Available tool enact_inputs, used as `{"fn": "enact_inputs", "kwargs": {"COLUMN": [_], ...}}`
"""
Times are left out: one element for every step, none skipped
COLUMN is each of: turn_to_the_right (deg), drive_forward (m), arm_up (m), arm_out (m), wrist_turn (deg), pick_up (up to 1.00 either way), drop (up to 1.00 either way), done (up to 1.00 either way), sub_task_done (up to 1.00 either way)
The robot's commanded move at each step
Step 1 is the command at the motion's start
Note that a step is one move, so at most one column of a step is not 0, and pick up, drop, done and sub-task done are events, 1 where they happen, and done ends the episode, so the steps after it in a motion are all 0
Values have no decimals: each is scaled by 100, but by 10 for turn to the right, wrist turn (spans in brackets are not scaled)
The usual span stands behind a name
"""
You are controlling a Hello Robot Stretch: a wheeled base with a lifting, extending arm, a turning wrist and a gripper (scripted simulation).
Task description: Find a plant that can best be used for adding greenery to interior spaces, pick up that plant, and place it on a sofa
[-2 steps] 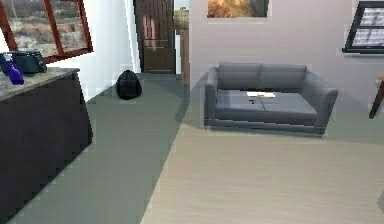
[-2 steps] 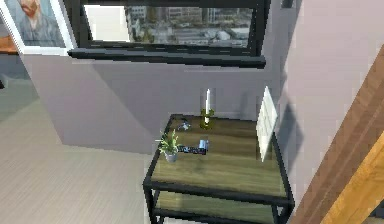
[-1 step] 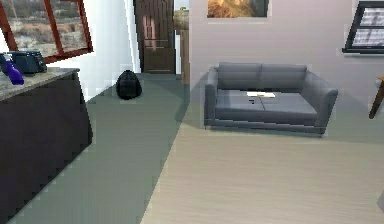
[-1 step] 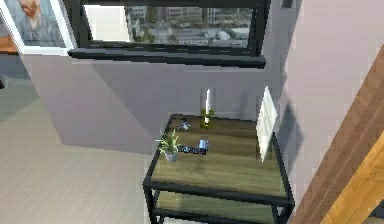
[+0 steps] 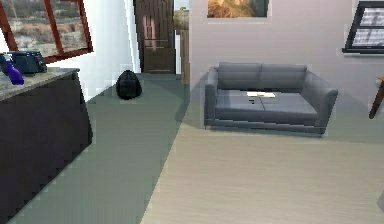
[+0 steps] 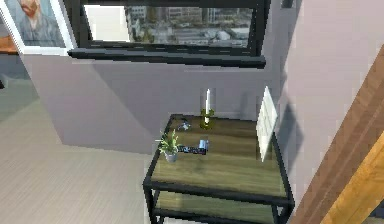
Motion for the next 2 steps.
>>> {"fn": "enact_inputs", "kwargs": {"turn_to_the_right": [0, 0], "drive_forward": [0, 0], "arm_up": [0, 0], "arm_out": [44, 0], "wrist_turn": [0, 450], "pick_up": [0, 0], "drop": [0, 0], "done": [0, 0], "sub_task_done": [0, 0]}}
